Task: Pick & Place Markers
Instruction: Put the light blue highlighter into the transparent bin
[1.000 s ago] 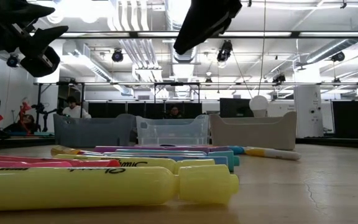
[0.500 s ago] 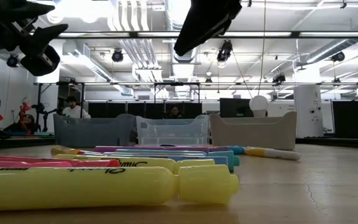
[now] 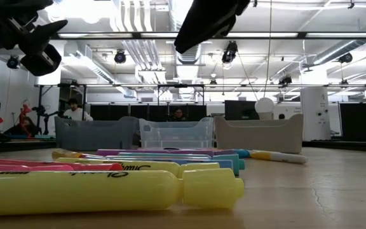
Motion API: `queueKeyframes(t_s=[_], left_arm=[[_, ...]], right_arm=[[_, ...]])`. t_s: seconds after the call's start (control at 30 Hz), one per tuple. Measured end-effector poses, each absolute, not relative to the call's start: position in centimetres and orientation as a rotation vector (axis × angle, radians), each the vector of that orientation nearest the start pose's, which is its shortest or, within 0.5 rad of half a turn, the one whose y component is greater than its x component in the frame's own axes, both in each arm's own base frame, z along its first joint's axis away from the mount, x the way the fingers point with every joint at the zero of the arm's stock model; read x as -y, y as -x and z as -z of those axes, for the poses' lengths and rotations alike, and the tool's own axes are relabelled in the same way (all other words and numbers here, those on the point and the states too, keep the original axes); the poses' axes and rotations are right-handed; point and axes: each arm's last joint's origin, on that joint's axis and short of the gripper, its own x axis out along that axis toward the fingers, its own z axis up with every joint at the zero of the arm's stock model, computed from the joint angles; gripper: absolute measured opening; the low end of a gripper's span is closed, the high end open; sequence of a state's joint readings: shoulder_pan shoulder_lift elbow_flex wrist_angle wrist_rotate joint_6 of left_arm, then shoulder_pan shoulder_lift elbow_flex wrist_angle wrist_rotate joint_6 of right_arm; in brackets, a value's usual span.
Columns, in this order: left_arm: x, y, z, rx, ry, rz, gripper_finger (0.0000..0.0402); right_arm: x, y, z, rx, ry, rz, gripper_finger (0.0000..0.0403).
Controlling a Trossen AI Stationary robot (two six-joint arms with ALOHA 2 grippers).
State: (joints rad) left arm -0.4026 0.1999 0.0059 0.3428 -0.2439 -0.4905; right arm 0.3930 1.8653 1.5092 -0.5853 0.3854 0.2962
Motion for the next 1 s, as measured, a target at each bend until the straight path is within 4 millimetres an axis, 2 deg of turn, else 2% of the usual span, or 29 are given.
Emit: queueKeyframes(t_s=[0.13,0.47,0.7,0.83,1.0], left_arm=[[3.6,-10.2,-18.2,0.097,0.523,0.208,0.0140],[3.6,-10.2,-18.3,0.106,0.516,0.208,0.0140],[3.6,-10.2,-18.3,0.105,0.519,0.212,0.0140],[3.6,-10.2,-18.4,0.112,0.500,0.201,0.0140],[3.6,-10.2,-18.4,0.112,0.516,0.198,0.0140]], right_arm=[[-14.9,-37.4,-24.9,-0.861,0.093,0.104,0.0068],[-14.8,-37.5,-25.0,-0.861,0.104,0.101,0.0072],[-15.0,-37.9,-25.3,-0.827,0.032,0.060,0.0079],[-14.8,-38.3,-26.5,-0.818,0.072,-0.002,0.0082],[-12.6,-39.4,-28.6,-0.839,-0.084,-0.122,0.0067]])
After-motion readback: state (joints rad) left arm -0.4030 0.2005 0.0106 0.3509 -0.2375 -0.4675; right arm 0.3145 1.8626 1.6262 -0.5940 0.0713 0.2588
